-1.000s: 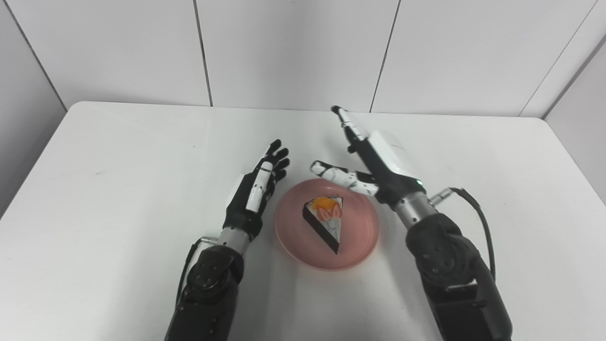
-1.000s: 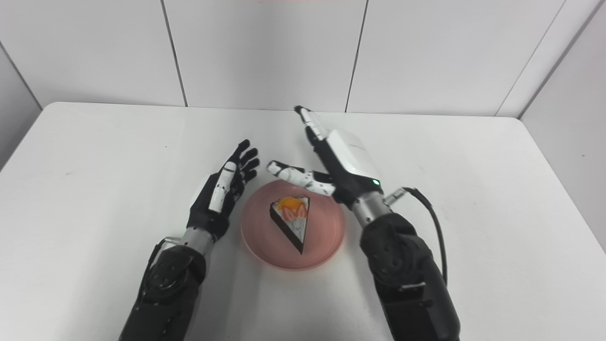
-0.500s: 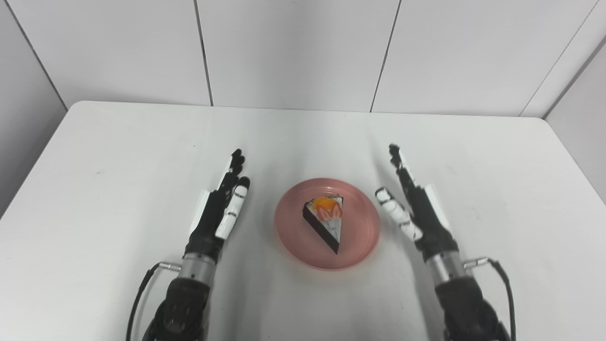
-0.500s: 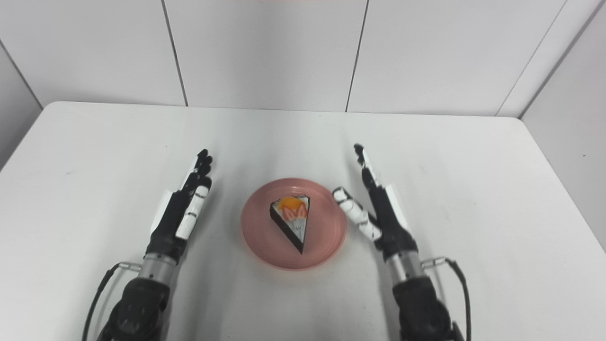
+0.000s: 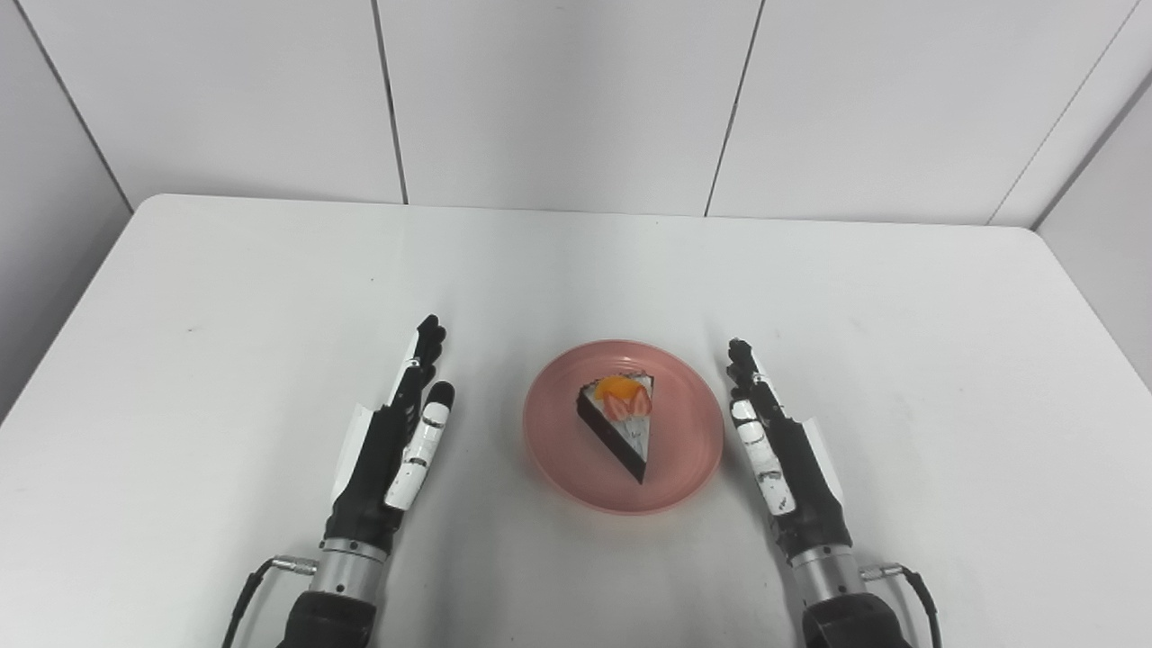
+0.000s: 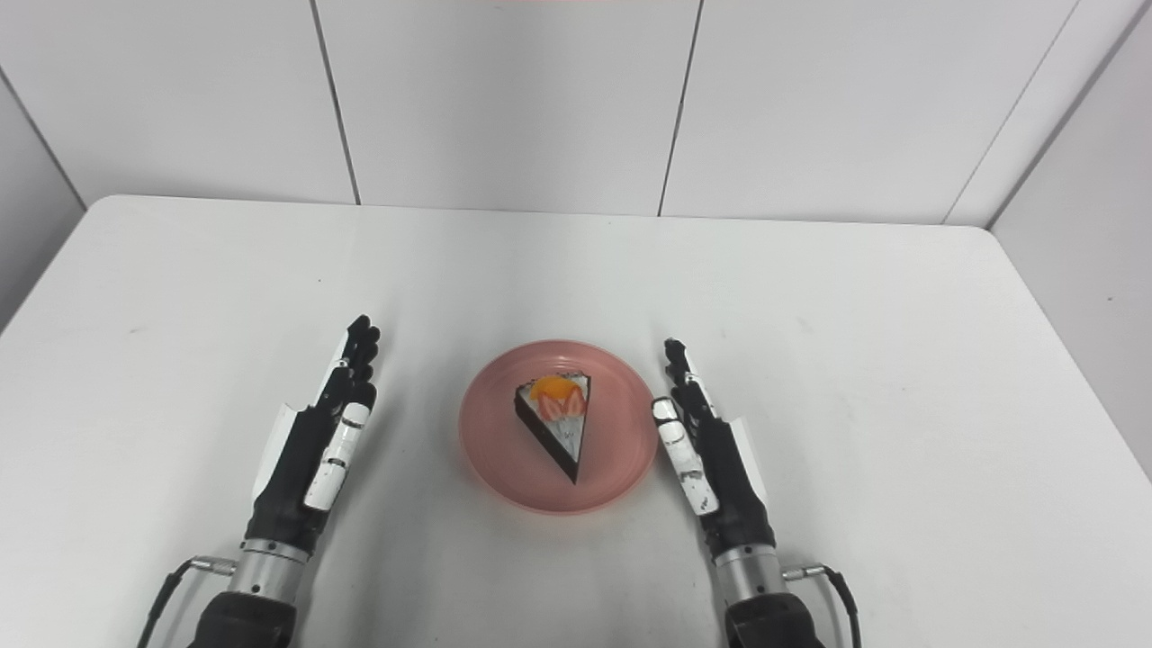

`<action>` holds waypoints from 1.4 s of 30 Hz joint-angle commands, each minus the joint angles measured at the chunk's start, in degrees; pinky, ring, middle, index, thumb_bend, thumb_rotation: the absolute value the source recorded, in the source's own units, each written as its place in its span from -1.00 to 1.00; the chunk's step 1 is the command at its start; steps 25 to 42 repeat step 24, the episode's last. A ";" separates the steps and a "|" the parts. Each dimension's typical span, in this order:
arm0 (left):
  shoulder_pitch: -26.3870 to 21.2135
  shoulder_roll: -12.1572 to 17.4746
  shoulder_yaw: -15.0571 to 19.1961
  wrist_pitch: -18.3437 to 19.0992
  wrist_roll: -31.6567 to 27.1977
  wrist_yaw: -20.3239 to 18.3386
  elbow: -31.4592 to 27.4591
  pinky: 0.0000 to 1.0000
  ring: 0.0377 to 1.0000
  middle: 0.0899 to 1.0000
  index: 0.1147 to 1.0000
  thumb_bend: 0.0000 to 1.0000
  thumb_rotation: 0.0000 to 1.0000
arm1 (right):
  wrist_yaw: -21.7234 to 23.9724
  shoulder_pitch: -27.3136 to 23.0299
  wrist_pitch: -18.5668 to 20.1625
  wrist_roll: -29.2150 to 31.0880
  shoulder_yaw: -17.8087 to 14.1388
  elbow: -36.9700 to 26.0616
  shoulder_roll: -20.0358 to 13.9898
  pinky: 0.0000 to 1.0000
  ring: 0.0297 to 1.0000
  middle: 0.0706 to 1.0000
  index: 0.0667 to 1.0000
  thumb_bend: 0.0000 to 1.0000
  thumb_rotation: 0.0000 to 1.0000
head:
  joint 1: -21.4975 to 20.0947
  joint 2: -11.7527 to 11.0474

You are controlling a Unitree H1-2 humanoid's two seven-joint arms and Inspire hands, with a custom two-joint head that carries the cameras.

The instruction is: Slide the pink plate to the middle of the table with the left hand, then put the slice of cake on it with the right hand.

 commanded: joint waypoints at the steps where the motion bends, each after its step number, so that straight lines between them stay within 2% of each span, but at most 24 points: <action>1: 2.11 0.95 0.38 0.99 -1.58 -0.63 3.13 0.98 1.00 1.00 1.00 -0.13 1.00 | -0.43 -1.22 0.02 1.15 -0.58 -0.32 0.34 0.98 0.97 0.95 0.92 -0.55 1.00 | -0.02 -0.05; 6: 1.10 1.76 0.74 2.60 -3.45 -2.23 3.51 0.96 1.00 1.00 1.00 -0.15 1.00 | -0.20 -2.20 1.01 0.93 -0.39 0.74 -0.04 0.97 0.96 0.94 0.92 -0.58 1.00 | -0.84 0.06; 10: 0.97 1.93 0.42 3.75 -3.94 -3.13 3.12 0.94 1.00 1.00 0.96 -0.18 1.00 | -0.04 -2.52 1.92 0.84 -0.28 0.87 -0.19 0.94 0.95 0.93 0.92 -0.53 1.00 | -0.94 0.16; 20: 1.10 1.88 -0.09 5.82 -3.34 -3.35 1.71 0.92 0.96 0.96 0.91 -0.15 1.00 | 0.15 -2.60 2.29 0.51 -0.14 0.39 -0.75 0.93 0.92 0.91 0.91 -0.47 1.00 | -0.65 0.09; 42: 0.98 1.96 -0.16 5.43 -3.83 -3.64 2.27 0.93 0.96 0.97 0.92 -0.11 1.00 | 0.23 -2.48 2.06 0.62 -0.04 0.60 -0.84 0.93 0.91 0.91 0.92 -0.50 1.00 | -0.95 -0.31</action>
